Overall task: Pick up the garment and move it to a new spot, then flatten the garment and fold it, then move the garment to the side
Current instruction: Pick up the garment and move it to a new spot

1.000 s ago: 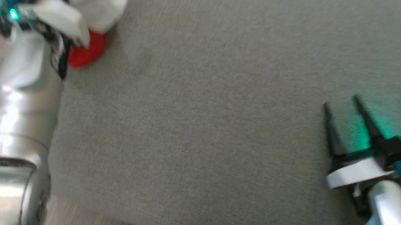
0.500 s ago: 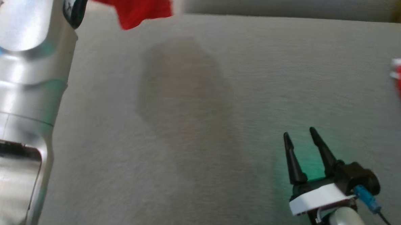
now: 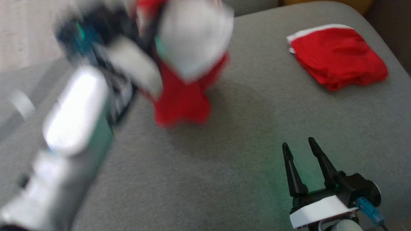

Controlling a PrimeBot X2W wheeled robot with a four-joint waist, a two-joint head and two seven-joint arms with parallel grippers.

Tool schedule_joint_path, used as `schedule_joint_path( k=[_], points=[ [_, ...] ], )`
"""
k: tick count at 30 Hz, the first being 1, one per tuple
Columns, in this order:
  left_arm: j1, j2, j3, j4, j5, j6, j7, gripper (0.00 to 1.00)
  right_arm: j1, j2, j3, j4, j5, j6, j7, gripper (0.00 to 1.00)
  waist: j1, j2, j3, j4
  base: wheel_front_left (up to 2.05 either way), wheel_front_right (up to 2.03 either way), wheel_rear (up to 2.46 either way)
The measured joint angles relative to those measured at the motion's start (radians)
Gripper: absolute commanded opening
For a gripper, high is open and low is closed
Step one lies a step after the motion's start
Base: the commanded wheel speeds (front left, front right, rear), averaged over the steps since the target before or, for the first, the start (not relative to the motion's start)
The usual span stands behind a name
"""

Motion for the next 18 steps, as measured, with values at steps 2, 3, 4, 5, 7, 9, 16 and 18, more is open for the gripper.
schedule_joint_path(
  k=[2,3,4,5,7,9,16,18],
  points=[
    [0.121,-0.011,-0.022,0.004,-0.012,0.018,-0.008,0.00,0.000,0.000,0.005,0.000,0.005,0.000,0.000,1.00,0.0000,0.0000,0.012,-0.021,0.00,0.00,0.00],
    [0.182,-0.017,-0.034,0.017,-0.020,0.026,-0.013,0.00,0.000,0.000,0.008,0.000,0.014,0.000,0.000,1.00,0.0000,0.0000,0.021,-0.026,0.00,0.00,0.00],
    [0.244,-0.024,-0.047,0.040,-0.029,0.032,-0.022,0.00,-0.001,0.000,0.012,0.002,0.021,0.000,0.000,1.00,0.0002,0.0000,0.031,-0.030,0.00,0.00,0.00],
    [0.303,-0.032,-0.056,0.066,-0.041,0.032,-0.031,0.09,-0.002,0.001,0.018,0.004,0.026,0.000,0.000,1.00,0.0004,0.0000,0.039,-0.032,0.00,0.00,0.00],
    [0.414,-0.045,-0.085,0.124,-0.050,0.032,-0.056,1.00,-0.004,0.004,0.026,0.009,0.032,0.000,0.000,1.00,0.0003,0.0000,0.052,-0.033,0.00,0.00,0.00],
    [0.489,-0.055,-0.100,0.162,-0.050,0.044,-0.106,1.00,-0.004,0.005,0.030,0.016,0.034,0.000,0.000,1.00,0.0003,0.0000,0.057,-0.023,0.00,0.00,0.00],
    [0.564,-0.107,-0.047,0.169,-0.044,0.152,-0.289,1.00,0.000,0.007,0.003,0.029,0.031,0.000,0.000,1.00,0.0002,0.0000,0.027,0.045,0.00,0.00,0.00],
    [0.610,-0.115,0.002,0.119,-0.044,0.185,-0.295,1.00,0.007,0.008,-0.011,0.031,0.028,0.000,0.000,1.00,0.0001,0.0000,0.009,0.073,0.00,0.00,0.00]
  ],
)
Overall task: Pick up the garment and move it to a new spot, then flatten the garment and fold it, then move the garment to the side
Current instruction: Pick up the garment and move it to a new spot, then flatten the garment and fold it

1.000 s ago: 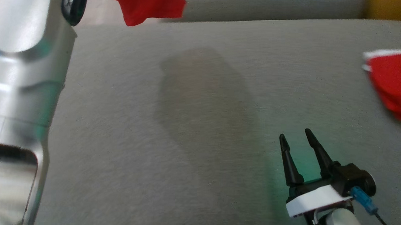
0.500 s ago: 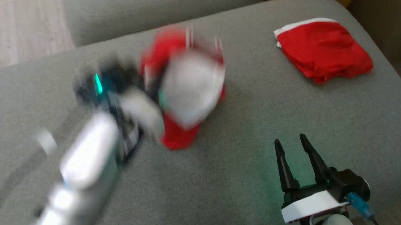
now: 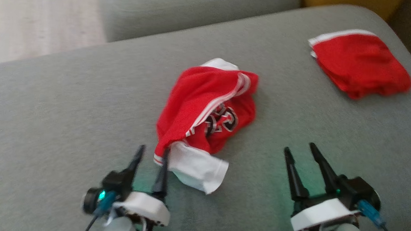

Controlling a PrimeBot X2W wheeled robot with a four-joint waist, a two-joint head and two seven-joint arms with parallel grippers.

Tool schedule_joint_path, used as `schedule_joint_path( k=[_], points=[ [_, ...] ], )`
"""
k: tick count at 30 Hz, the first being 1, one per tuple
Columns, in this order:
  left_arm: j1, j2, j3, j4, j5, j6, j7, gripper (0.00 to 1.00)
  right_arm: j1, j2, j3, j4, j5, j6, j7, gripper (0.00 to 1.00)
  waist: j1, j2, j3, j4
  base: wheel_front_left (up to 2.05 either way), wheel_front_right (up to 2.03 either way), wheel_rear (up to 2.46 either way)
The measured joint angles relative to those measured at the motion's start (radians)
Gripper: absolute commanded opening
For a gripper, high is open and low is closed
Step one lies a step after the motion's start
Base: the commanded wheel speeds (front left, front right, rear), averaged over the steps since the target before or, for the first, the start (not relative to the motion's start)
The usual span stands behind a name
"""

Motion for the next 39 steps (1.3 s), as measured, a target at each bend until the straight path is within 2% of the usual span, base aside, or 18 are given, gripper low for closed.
schedule_joint_path(
  k=[1,4,6,9,15,24,39],
  points=[
    [0.000,0.000,0.000,0.000,0.000,0.000,0.000,1.00,0.000,0.000,0.000,0.000,0.000,0.000,0.000,1.00,0.0000,0.0000,0.000,0.000,0.00,0.00,0.00],
    [0.089,-0.006,0.103,-0.133,0.033,0.048,0.000,1.00,0.022,0.000,-0.030,0.000,0.003,0.000,0.000,1.00,0.0000,0.0000,-0.025,0.052,0.00,0.00,0.00],
    [0.143,-0.009,0.162,-0.219,0.077,0.064,0.000,1.00,0.035,0.000,-0.037,0.003,0.002,0.000,0.000,1.00,0.0000,0.0000,-0.041,0.089,0.00,0.00,0.00],
    [0.226,-0.015,0.218,-0.321,0.151,0.077,-0.003,1.00,0.037,0.002,-0.040,0.015,-0.005,0.000,0.000,1.00,0.0000,0.0000,-0.069,0.135,0.00,0.00,0.00],
    [0.409,-0.023,0.273,-0.428,0.238,0.079,-0.003,1.00,0.085,0.003,-0.063,0.009,-0.015,0.000,0.000,1.00,-0.0001,0.0000,-0.131,0.201,0.00,0.00,0.00],
    [0.470,-0.024,0.308,-0.456,0.293,0.078,-0.003,1.00,0.156,0.005,-0.074,-0.009,-0.019,0.000,0.001,1.00,-0.0001,0.0000,-0.181,0.237,0.00,0.00,0.00],
    [0.466,-0.024,0.306,-0.456,0.346,0.077,-0.003,1.00,0.158,0.005,-0.072,-0.018,-0.001,0.000,0.001,1.00,0.0001,0.0000,-0.179,0.222,0.00,0.00,0.00]
  ],
)
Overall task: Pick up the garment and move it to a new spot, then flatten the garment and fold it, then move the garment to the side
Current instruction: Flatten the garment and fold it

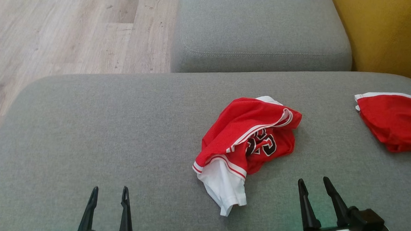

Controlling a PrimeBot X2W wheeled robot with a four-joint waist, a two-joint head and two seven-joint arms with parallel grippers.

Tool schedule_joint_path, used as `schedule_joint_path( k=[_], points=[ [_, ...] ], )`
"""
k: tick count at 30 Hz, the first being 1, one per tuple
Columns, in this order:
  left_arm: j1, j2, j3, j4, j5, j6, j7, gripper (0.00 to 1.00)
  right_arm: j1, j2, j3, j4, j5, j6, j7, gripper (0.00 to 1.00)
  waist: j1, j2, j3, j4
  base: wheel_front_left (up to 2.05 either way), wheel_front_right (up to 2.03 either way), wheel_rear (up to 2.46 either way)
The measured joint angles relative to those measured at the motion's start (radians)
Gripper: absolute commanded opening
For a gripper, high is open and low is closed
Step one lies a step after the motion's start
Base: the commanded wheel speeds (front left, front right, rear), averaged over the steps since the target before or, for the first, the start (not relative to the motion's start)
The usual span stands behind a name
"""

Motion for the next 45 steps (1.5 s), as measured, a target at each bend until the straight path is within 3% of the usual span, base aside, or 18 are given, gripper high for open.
schedule_joint_path(
  k=[22,31,36,45],
  points=[
    [0.000,0.000,0.000,0.021,0.007,-0.012,0.000,1.00,0.021,0.000,0.007,0.000,0.000,0.000,0.000,1.00,0.0000,0.0000,-0.022,-0.030,0.00,0.00,0.00],
    [-0.022,0.000,-0.024,0.035,0.027,-0.025,0.000,1.00,0.019,0.001,0.038,-0.006,0.007,0.000,0.000,1.00,0.0000,0.0000,-0.004,-0.085,0.00,0.00,0.00],
    [-0.117,-0.001,-0.080,0.088,0.060,-0.045,0.000,1.00,0.018,0.001,0.034,-0.006,0.007,0.000,0.000,1.00,0.0000,0.0000,0.014,-0.133,0.00,0.00,0.00],
    [-0.318,0.007,-0.166,0.316,0.136,-0.083,0.000,1.00,-0.015,0.001,0.046,-0.012,0.001,0.000,0.000,1.00,0.0001,0.0000,0.070,-0.227,0.00,0.00,0.00]
  ],
)
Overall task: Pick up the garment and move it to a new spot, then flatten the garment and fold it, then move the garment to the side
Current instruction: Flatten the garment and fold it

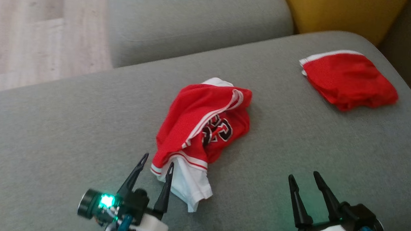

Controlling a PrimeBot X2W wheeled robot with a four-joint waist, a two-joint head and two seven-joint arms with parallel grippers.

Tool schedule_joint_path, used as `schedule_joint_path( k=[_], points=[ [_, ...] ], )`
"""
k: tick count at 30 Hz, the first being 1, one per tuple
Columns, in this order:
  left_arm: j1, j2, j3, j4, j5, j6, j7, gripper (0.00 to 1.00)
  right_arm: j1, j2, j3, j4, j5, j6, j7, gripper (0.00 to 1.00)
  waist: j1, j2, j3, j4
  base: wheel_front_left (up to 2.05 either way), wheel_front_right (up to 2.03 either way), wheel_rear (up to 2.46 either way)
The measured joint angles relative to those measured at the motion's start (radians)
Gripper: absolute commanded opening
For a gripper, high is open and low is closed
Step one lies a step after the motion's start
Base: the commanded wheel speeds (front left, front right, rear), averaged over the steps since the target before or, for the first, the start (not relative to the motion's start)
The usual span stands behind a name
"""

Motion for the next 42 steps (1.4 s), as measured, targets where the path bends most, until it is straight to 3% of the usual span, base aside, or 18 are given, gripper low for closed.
schedule_joint_path(
  k=[10,20,21,22,23,24,28,34,38,42],
  points=[
    [-0.143,0.011,-0.017,0.198,0.002,-0.015,0.000,1.00,-0.017,0.000,-0.001,0.000,-0.003,0.000,0.000,1.00,0.0000,0.0000,0.067,-0.089,0.00,0.00,0.00],
    [-0.234,0.055,-0.013,0.230,0.002,0.003,0.000,1.00,-0.056,0.000,0.001,-0.003,-0.003,0.000,0.000,1.00,0.0000,0.0000,0.111,-0.126,0.00,0.00,0.00],
    [-0.239,0.059,-0.013,0.241,0.002,0.002,0.000,0.78,-0.056,0.000,0.002,-0.003,-0.003,0.000,0.000,1.00,0.0000,0.0000,0.114,-0.129,0.00,0.00,0.00],
    [-0.243,0.061,-0.015,0.250,0.002,0.002,0.000,0.46,-0.056,0.000,0.003,-0.003,-0.003,0.000,0.000,1.00,0.0000,0.0000,0.116,-0.131,0.00,0.00,0.00],
    [-0.248,0.062,-0.016,0.260,0.002,0.002,0.000,0.32,-0.056,0.000,0.005,-0.002,-0.003,0.000,0.000,1.00,0.0000,0.0000,0.117,-0.134,0.00,0.00,0.00],
    [-0.251,0.061,-0.018,0.269,0.002,0.001,0.000,0.00,-0.056,0.000,0.006,-0.002,-0.003,0.000,0.000,1.00,0.0000,0.0000,0.118,-0.136,0.00,0.00,0.00],
    [-0.270,0.049,-0.010,0.281,-0.060,-0.041,0.000,0.00,-0.064,0.000,0.007,-0.001,-0.003,0.000,0.000,1.00,-0.0001,0.0000,0.122,-0.146,0.00,0.00,0.00],
    [-0.340,0.024,-0.007,0.184,-0.125,-0.131,0.000,0.00,-0.072,0.000,0.019,0.002,-0.001,0.000,0.000,1.00,0.0000,0.0000,0.122,-0.153,0.00,0.00,0.00],
    [-0.462,0.005,-0.033,0.140,-0.171,-0.173,0.000,0.00,-0.072,0.000,0.043,0.003,0.015,0.000,0.000,1.00,-0.0001,0.0000,0.115,-0.160,0.00,0.00,0.00],
    [-0.656,-0.006,-0.112,0.143,-0.235,-0.185,0.000,0.00,-0.075,0.000,0.070,0.002,0.018,0.000,0.000,1.00,-0.0001,0.0000,0.106,-0.163,0.00,0.00,0.00]
  ],
)
